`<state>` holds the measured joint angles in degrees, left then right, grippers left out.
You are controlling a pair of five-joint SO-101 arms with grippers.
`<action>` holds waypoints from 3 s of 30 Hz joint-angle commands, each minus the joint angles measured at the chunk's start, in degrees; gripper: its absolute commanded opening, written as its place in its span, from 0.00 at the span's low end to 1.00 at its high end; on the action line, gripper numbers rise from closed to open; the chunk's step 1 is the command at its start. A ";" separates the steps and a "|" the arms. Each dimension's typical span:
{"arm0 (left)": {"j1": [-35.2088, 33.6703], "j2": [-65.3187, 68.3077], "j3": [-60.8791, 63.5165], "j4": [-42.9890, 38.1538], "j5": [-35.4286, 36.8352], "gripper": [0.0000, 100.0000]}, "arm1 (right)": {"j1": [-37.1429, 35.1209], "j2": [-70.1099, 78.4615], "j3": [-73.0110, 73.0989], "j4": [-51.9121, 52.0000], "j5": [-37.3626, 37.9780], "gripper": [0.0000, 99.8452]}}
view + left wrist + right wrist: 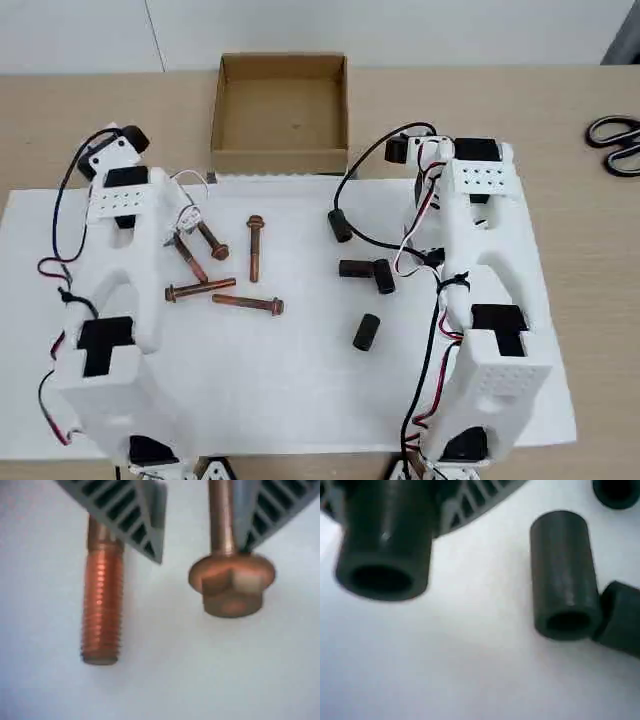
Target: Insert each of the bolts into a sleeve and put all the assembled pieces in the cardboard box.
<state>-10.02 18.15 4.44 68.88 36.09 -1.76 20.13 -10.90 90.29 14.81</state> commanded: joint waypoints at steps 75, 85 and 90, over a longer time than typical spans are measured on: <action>29.10 -33.14 10.95 -2.90 -15.47 0.00 | -18.24 -89.54 71.56 -36.18 -23.03 0.00; 29.27 -60.31 50.15 -44.04 -10.46 0.00 | -25.63 -101.76 85.27 -42.86 -23.03 0.00; 29.63 -73.05 63.16 -55.12 -7.82 0.00 | -31.16 -107.21 88.88 -43.03 -23.03 0.00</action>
<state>19.43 -46.73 62.99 20.53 26.51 -30.51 -83.87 77.36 48.97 -7.78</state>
